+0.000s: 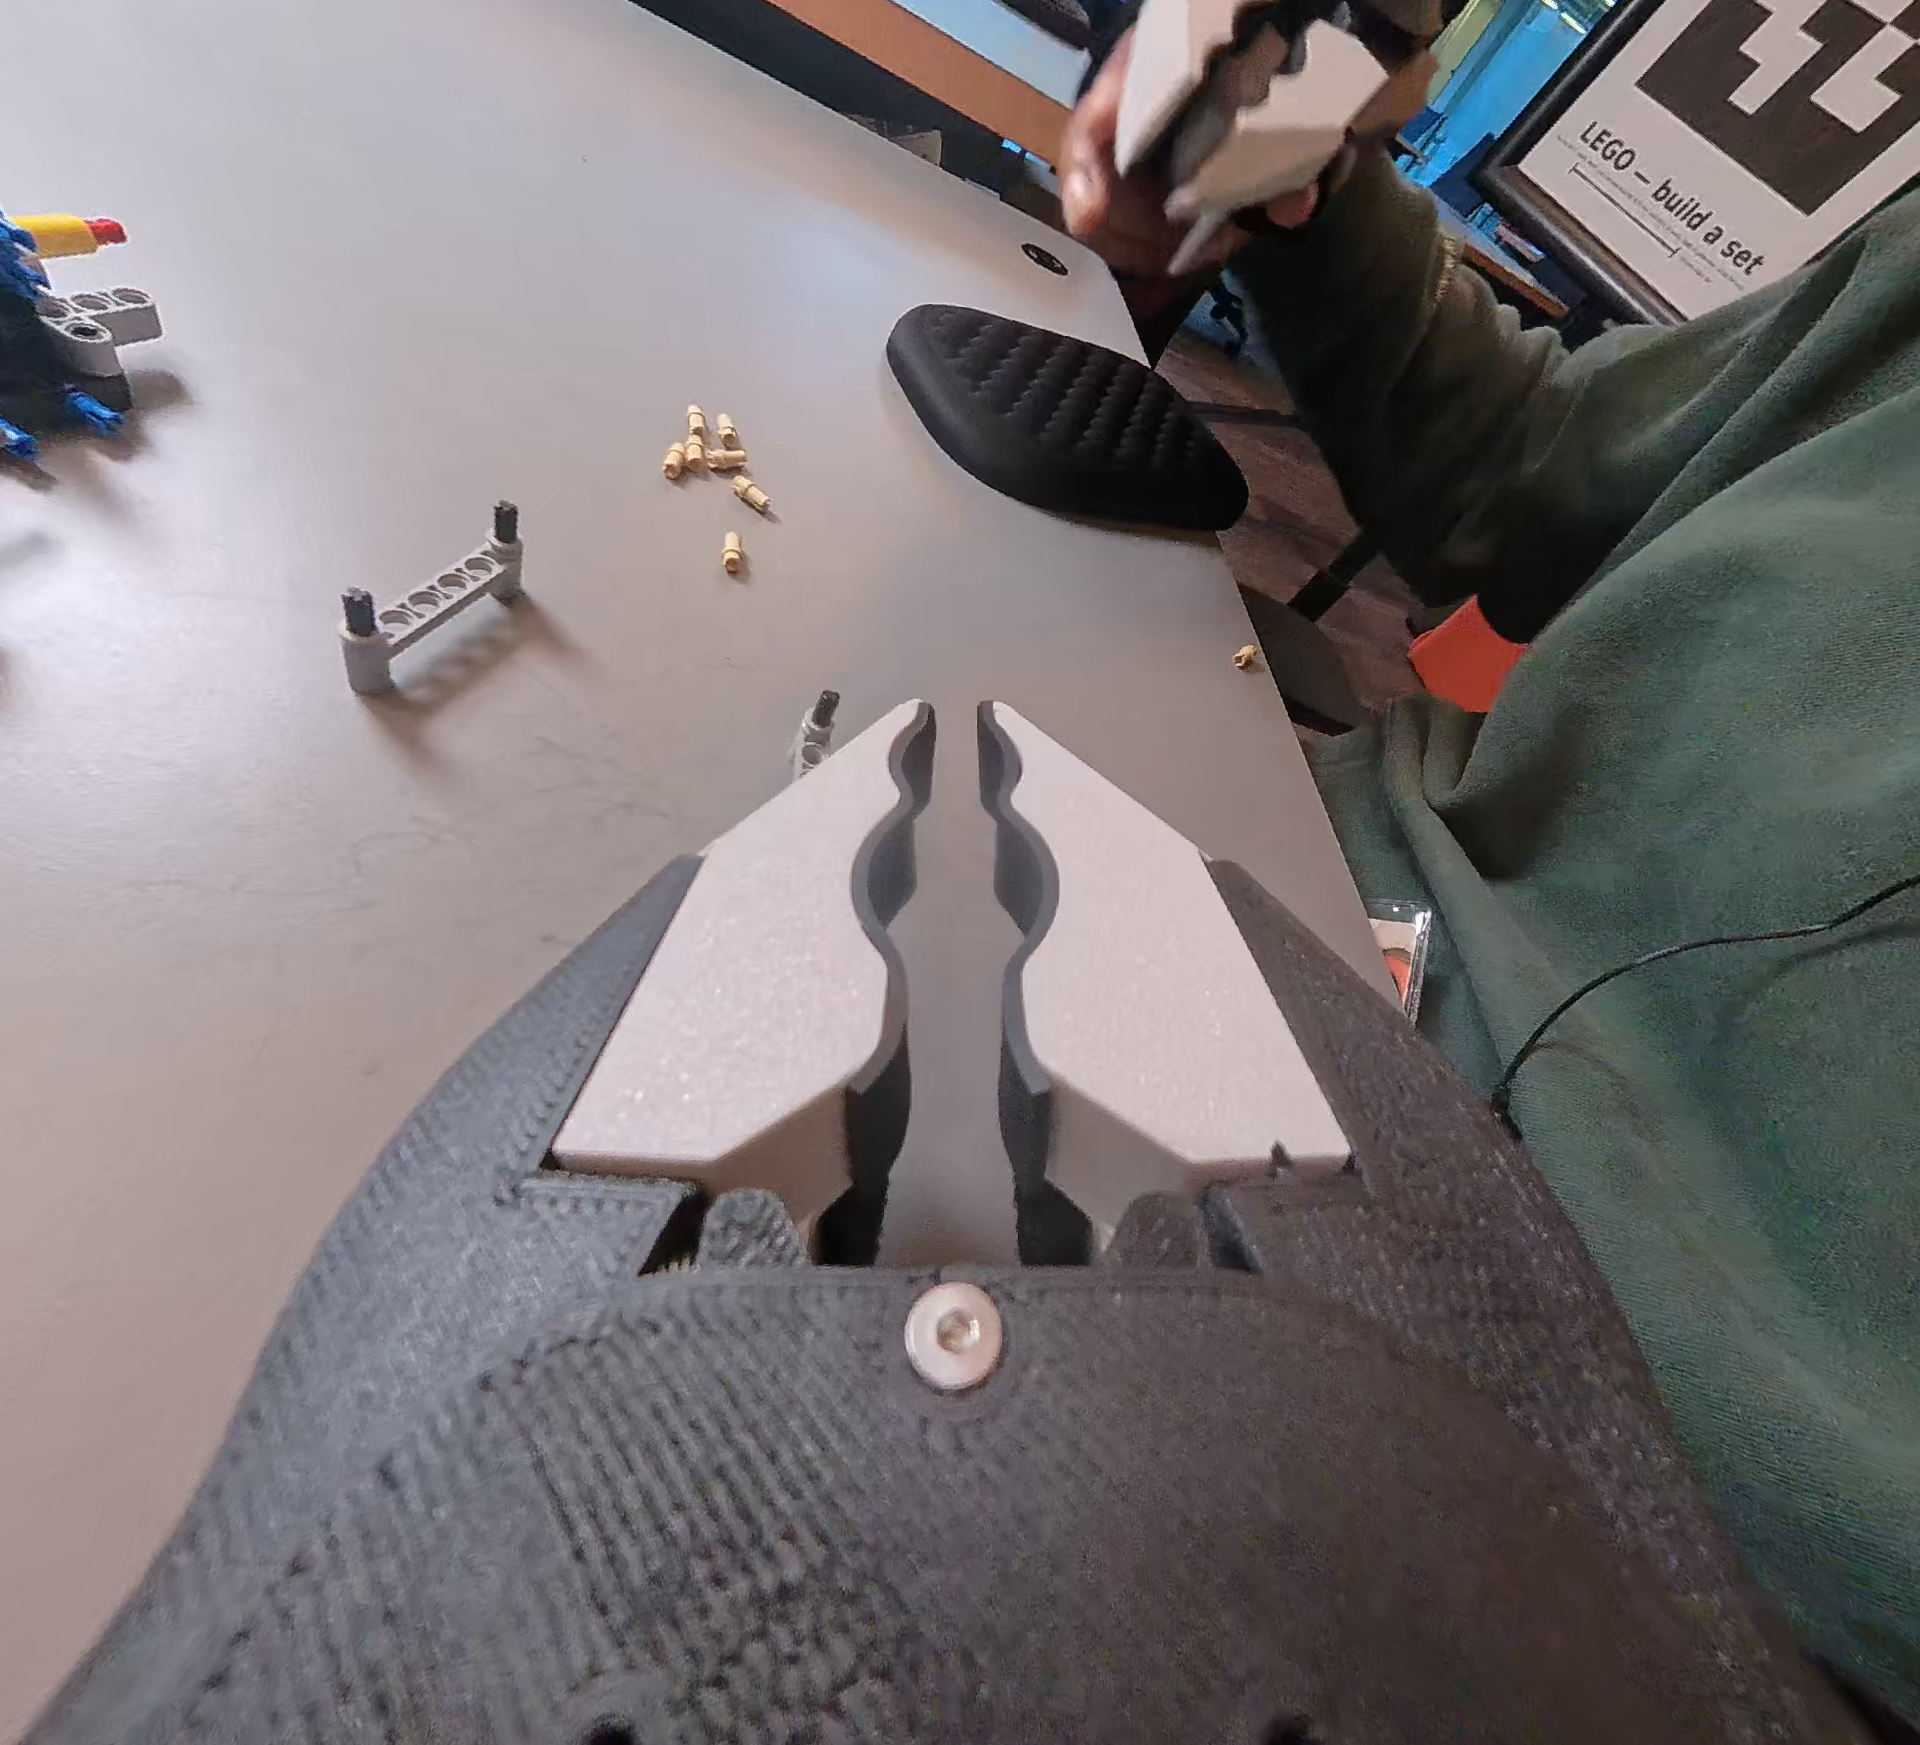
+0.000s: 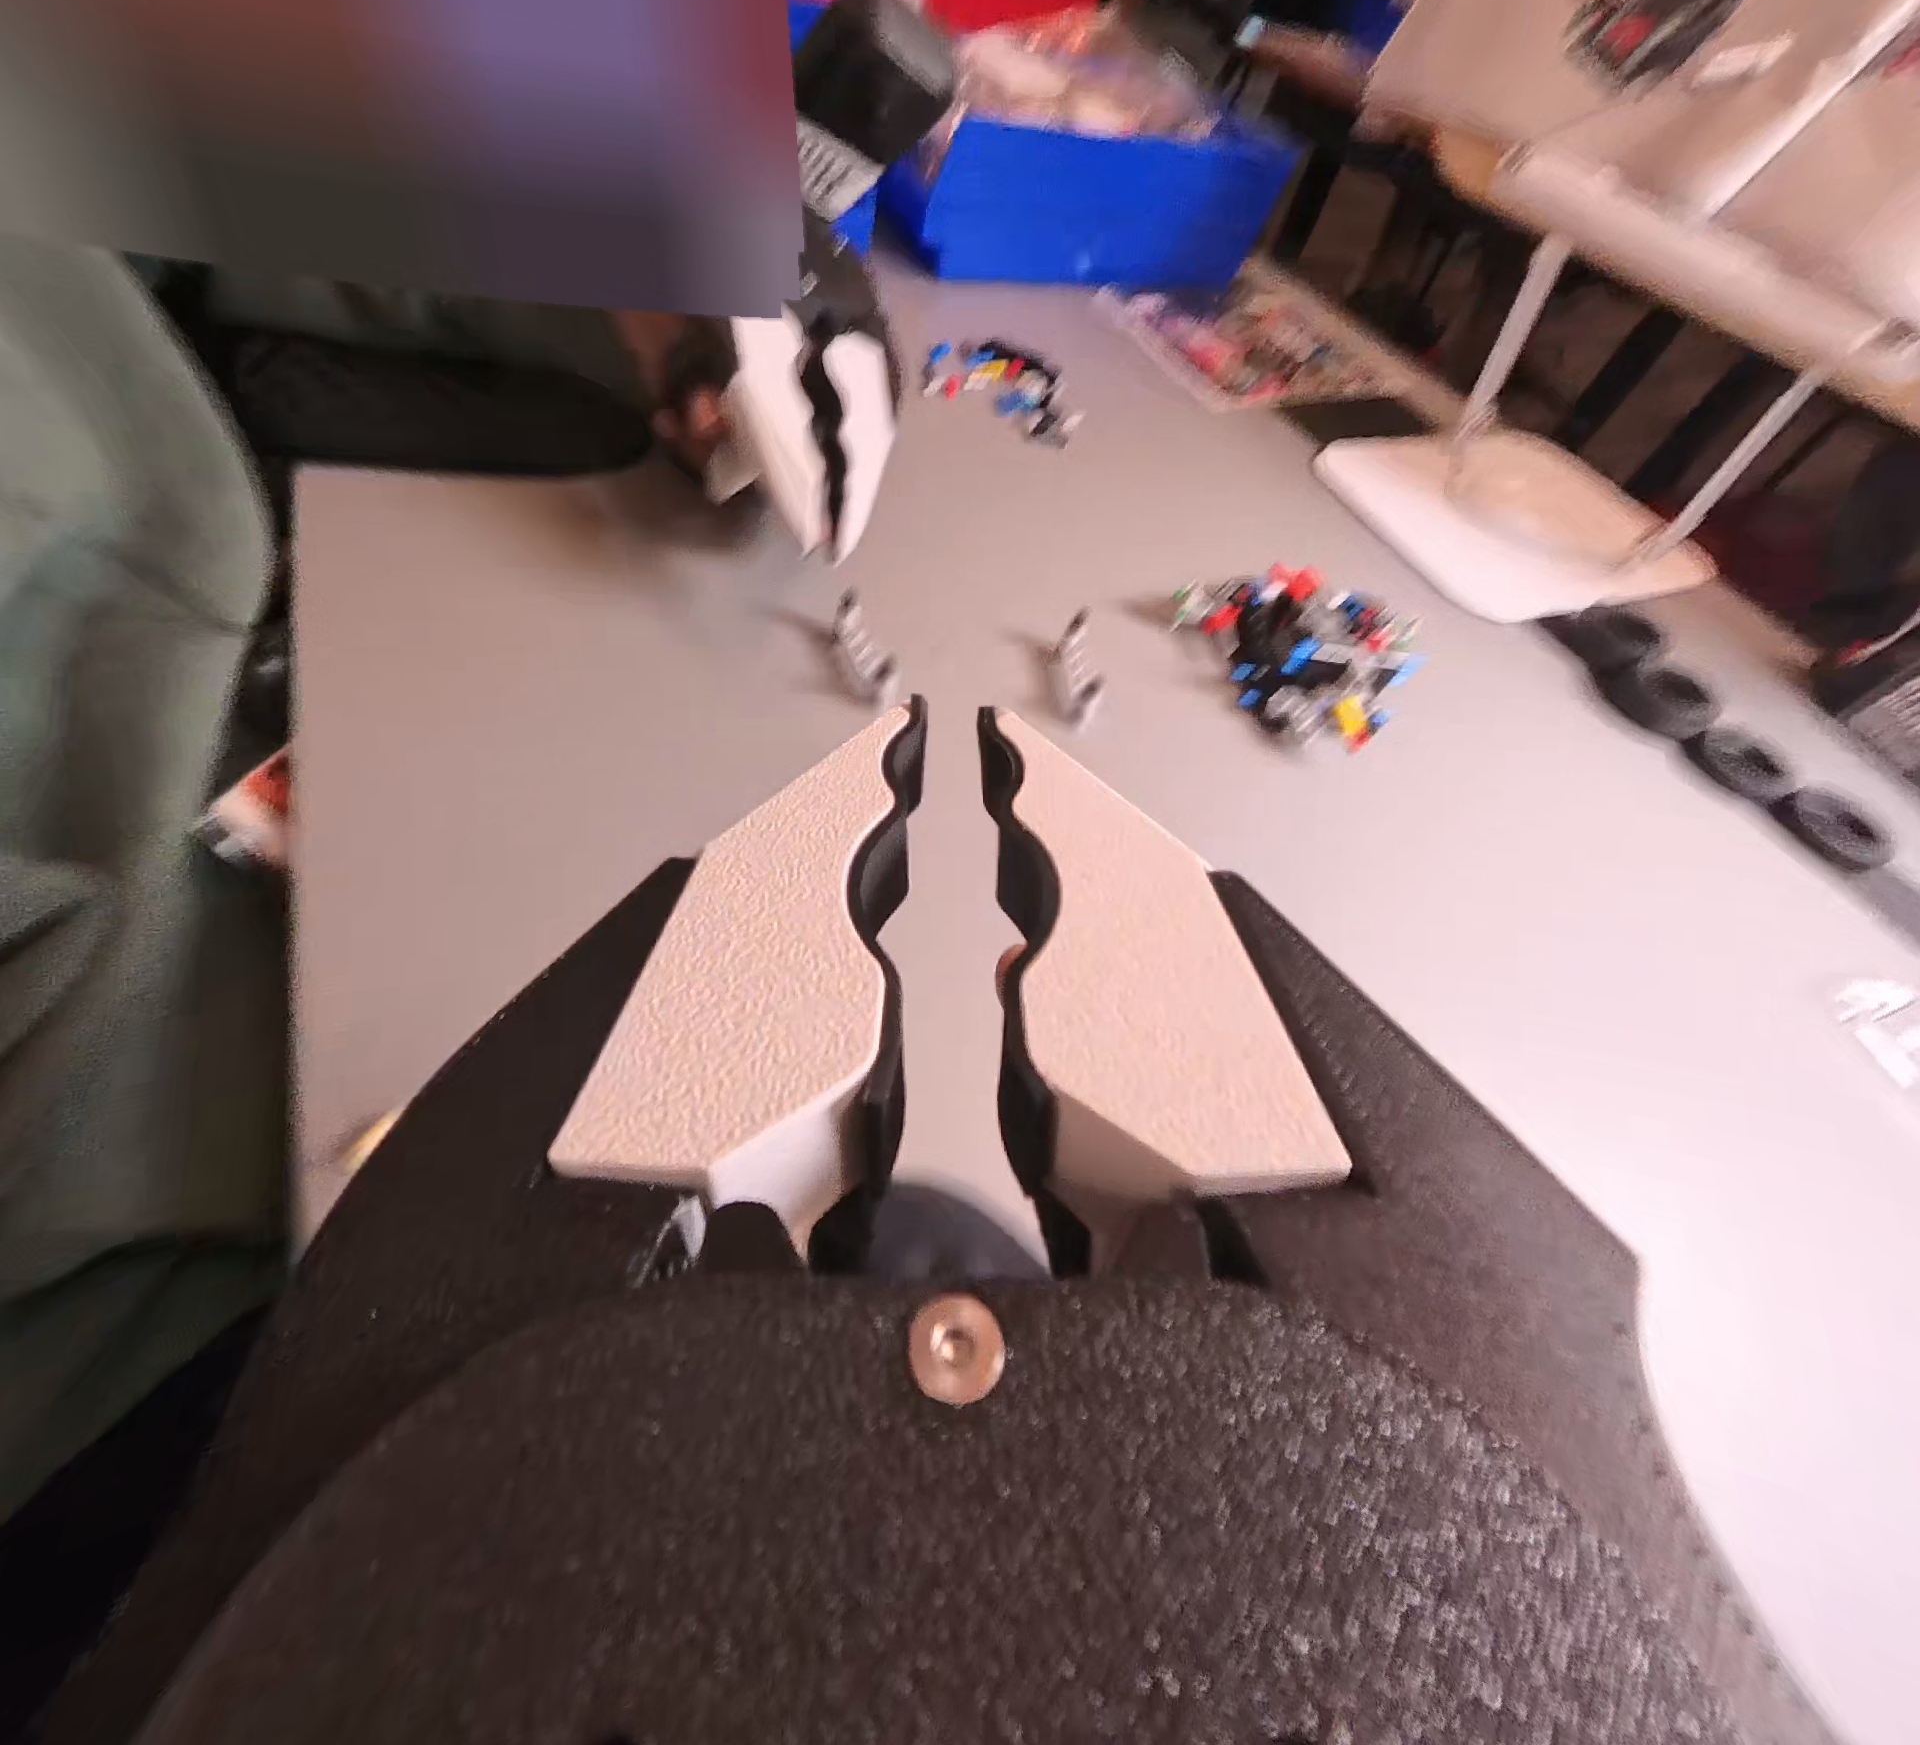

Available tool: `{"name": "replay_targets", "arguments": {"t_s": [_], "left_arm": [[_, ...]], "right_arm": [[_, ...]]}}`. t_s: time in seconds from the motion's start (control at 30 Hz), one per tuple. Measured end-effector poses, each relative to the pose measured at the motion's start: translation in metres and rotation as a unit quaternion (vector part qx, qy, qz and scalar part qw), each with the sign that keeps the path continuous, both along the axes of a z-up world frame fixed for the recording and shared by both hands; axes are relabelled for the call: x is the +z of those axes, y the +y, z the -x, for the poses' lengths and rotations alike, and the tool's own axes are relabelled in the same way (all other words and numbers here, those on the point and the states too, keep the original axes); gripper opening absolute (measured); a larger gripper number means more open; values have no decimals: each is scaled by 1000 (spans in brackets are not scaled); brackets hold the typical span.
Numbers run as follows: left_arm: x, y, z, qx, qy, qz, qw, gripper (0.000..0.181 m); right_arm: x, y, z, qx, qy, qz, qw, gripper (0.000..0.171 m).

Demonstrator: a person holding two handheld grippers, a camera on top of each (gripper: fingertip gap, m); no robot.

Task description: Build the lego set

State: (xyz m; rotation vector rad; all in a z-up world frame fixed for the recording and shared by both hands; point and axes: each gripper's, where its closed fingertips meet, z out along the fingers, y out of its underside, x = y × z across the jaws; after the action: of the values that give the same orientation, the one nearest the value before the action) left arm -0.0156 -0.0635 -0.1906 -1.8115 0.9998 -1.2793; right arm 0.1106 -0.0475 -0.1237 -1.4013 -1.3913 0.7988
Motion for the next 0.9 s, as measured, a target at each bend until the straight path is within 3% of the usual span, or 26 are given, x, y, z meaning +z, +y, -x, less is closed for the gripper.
{"name": "replay_targets", "arguments": {"t_s": [0.17, 0.37, 0.57, 0.7, 0.77, 0.9], "left_arm": [[-2, 1, 0, 3, 6, -2, 1000, 7], [-3, 0, -2, -1, 9, -2, 1000, 7], [-1, -4, -5, -1, 15, -16, 1000, 7], [-1, -8, -7, -5, 23, -32, 999, 7], [-2, -12, -8, -12, 27, -38, 999, 7], [-2, -23, -16, -36, 29, -43, 998, 8]], "right_arm": [[-61, -74, -37, 31, -170, 124, 977, 15], [-99, -127, -45, -15, -243, 181, 953, 22], [-121, -130, -42, -56, -271, 181, 944, 21], [-122, -128, -38, -65, -267, 174, 946, 4], [-123, -129, -35, -59, -268, 167, 947, 4], [-120, -116, -27, -52, -269, 108, 956, 3]]}}
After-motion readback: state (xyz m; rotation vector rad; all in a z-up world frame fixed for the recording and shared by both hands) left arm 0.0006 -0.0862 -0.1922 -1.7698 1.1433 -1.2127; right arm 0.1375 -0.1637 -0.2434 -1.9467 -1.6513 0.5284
